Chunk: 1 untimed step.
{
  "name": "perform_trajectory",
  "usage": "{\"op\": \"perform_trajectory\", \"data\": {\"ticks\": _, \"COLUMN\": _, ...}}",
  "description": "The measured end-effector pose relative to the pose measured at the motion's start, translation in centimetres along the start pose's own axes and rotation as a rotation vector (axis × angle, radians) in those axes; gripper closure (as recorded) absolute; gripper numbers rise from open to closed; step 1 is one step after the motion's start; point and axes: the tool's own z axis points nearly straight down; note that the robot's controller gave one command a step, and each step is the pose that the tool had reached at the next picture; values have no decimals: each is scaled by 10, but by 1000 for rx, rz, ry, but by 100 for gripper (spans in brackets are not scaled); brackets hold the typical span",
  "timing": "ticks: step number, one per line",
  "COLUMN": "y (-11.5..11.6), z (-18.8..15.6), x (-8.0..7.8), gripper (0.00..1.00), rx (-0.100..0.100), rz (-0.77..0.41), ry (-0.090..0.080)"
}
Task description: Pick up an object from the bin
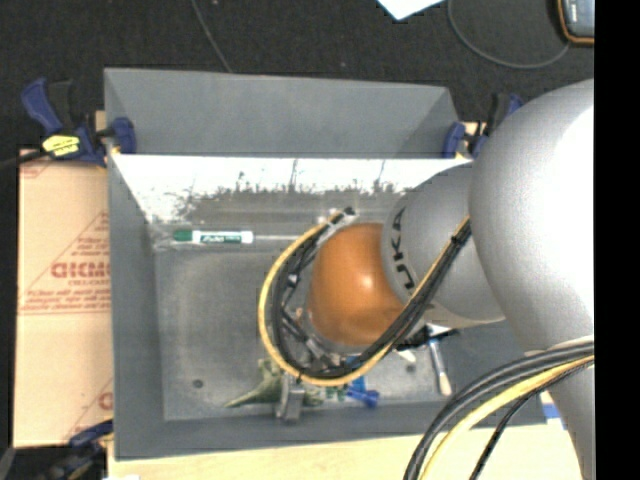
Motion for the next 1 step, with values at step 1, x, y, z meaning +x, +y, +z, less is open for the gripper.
{"op": "perform_trajectory", "data": {"ticks": 1, "y": 7, "z": 1, "x": -7, "gripper": 100, "rx": 6, "rz": 23, "ry": 11}}
